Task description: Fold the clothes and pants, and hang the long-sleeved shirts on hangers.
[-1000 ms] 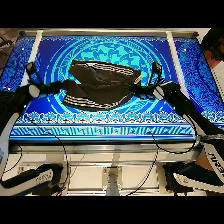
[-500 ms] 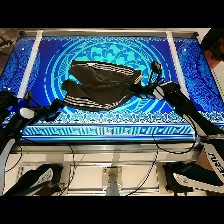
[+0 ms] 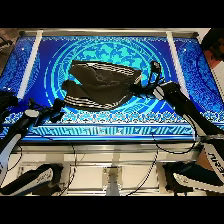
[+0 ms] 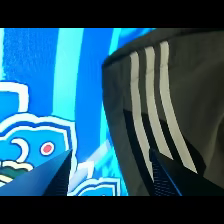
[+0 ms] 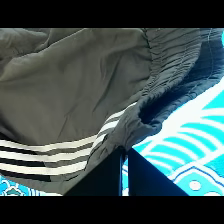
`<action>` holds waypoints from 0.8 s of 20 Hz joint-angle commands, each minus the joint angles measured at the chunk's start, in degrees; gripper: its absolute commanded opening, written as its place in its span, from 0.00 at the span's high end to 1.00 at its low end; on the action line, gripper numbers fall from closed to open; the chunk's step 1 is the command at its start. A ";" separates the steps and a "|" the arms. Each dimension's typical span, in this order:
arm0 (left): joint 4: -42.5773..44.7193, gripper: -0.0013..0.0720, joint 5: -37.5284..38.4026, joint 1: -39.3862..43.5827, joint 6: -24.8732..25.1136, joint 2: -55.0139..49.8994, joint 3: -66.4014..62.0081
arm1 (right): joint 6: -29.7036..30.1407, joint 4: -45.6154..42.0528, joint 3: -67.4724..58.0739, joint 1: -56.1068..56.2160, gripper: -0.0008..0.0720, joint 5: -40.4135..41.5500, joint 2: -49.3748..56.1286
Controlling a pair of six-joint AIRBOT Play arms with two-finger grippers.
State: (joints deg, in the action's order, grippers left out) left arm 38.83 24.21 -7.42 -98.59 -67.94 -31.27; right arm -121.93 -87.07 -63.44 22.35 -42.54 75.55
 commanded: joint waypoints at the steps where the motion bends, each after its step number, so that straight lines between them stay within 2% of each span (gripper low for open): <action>1: -2.51 0.31 -3.54 -0.04 0.04 -3.04 -0.04 | 0.09 0.31 0.00 -0.04 0.97 0.02 -0.02; 15: -4.50 0.34 -3.41 1.53 0.50 -13.94 -8.90 | 0.09 1.33 -0.02 -0.04 0.97 0.02 -0.02; 16: -4.48 0.45 -3.41 1.75 0.50 -14.49 -9.09 | 0.07 1.33 0.00 -0.04 0.97 0.00 -0.02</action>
State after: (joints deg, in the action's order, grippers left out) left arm 34.35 20.03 -6.24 -98.35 -80.53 -39.24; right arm -121.82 -85.82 -63.42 22.35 -42.50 75.55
